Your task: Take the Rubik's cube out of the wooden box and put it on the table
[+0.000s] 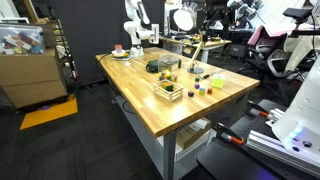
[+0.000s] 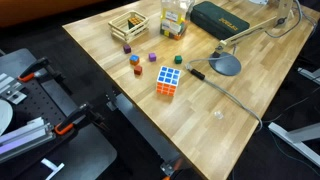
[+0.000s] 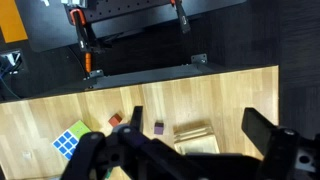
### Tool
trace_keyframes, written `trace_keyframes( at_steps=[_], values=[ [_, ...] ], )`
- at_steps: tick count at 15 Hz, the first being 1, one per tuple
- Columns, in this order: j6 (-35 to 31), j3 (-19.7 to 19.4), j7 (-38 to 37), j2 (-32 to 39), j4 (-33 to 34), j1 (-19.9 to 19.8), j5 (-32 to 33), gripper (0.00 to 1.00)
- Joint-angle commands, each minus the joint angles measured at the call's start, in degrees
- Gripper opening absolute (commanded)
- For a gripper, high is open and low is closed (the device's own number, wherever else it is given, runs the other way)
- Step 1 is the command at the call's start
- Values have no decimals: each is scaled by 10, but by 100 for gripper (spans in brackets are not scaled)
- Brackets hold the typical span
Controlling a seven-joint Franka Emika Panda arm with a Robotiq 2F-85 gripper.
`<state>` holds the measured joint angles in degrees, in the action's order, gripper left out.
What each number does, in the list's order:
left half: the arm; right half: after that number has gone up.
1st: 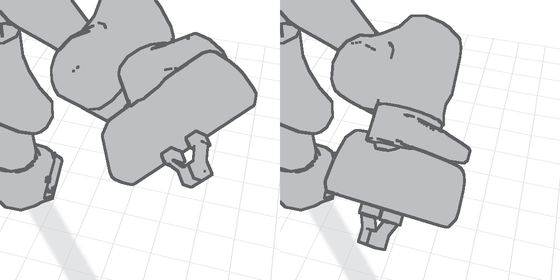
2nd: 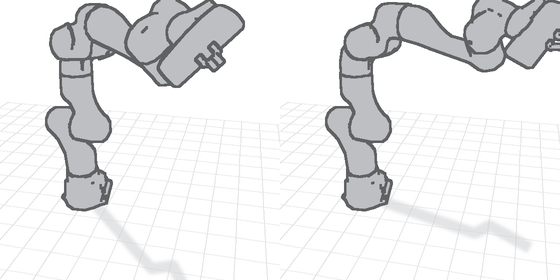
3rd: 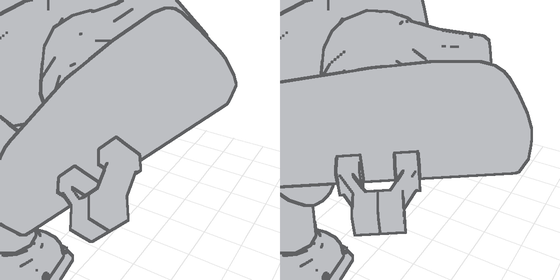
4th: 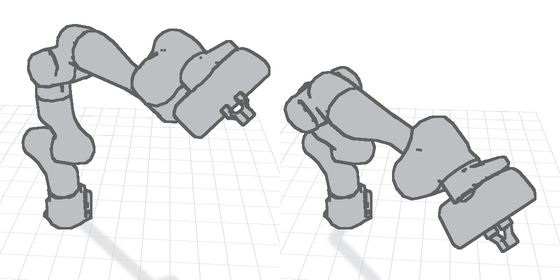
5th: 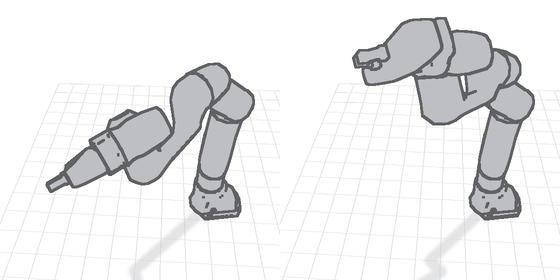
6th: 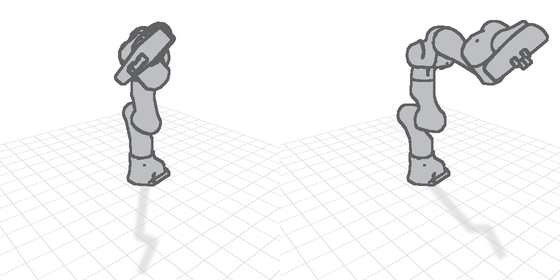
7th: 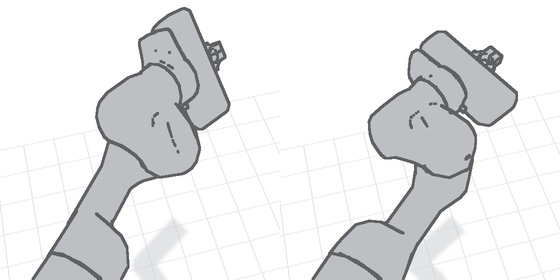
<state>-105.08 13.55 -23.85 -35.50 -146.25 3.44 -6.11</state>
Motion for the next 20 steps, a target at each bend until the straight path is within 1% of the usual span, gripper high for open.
trace_keyframes(
  at_steps=[1,7,8,11,17,20],
  values=[
    [1,-3,-1,1,1,3,2,100],
    [-66,18,-5,99,62,6,11,100],
    [-60,10,-3,59,35,12,5,100],
    [-70,10,-3,99,55,14,7,100],
    [-70,11,-3,99,57,14,7,100],
    [-89,0,8,134,77,11,-1,100]
  ],
)
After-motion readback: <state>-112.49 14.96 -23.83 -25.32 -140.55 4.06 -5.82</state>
